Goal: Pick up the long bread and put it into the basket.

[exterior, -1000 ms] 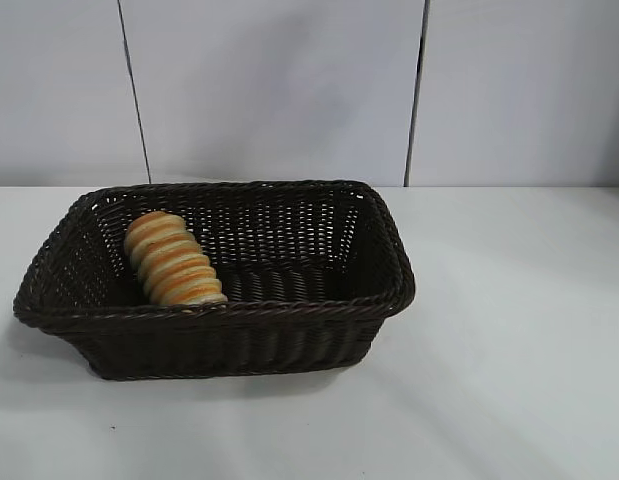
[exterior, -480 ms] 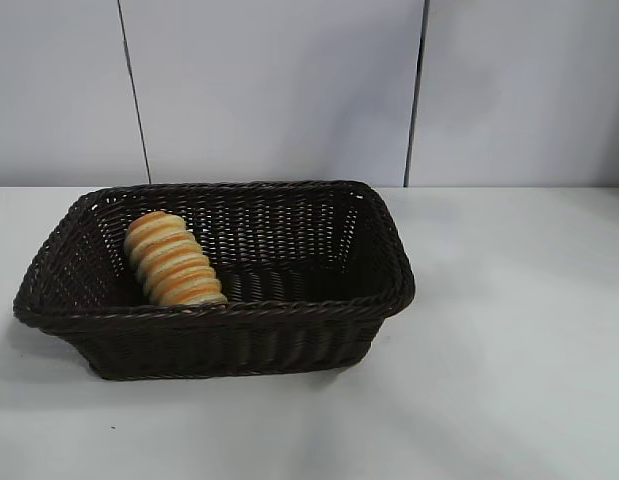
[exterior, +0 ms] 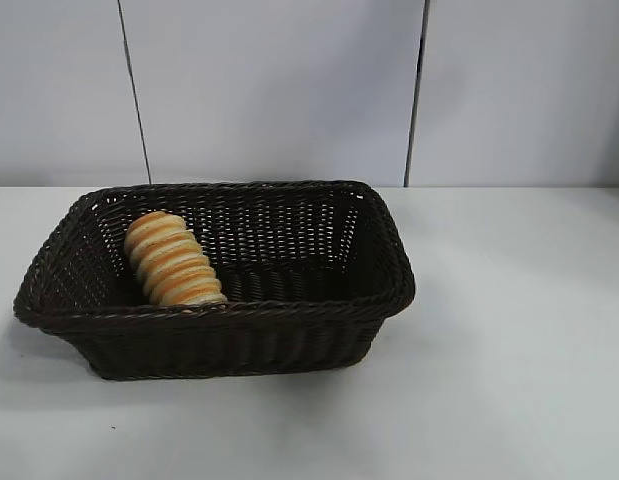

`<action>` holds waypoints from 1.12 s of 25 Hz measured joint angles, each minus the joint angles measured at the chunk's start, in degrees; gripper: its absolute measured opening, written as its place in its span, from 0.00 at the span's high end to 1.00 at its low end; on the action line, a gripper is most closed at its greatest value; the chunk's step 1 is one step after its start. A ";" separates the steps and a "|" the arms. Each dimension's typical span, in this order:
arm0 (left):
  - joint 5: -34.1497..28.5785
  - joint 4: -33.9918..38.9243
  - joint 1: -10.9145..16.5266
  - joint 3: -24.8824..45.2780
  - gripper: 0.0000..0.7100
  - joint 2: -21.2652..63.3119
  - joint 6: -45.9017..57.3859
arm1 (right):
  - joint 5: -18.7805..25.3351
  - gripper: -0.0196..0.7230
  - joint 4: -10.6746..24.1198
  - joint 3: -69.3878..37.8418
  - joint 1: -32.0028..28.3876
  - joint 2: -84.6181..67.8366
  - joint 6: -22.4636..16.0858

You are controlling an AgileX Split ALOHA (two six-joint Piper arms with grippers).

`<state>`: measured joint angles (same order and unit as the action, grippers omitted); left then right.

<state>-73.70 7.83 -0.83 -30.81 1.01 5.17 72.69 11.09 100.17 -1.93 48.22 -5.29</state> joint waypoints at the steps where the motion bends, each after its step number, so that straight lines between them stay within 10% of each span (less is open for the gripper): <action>1: 0.00 0.00 0.00 0.00 0.02 0.00 0.00 | 0.00 0.14 0.27 -2.54 0.00 -2.69 0.02; 13: 0.00 0.00 0.00 0.00 0.02 0.00 0.00 | 0.00 0.14 -0.53 -44.03 0.00 -32.78 -1.02; 28: 0.00 0.00 0.00 0.00 0.02 0.00 0.00 | 0.00 0.14 -4.23 -64.88 0.00 -40.13 -2.62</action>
<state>-73.70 7.83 -0.83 -30.81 1.01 5.17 72.69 6.86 35.29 -1.93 8.09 -7.91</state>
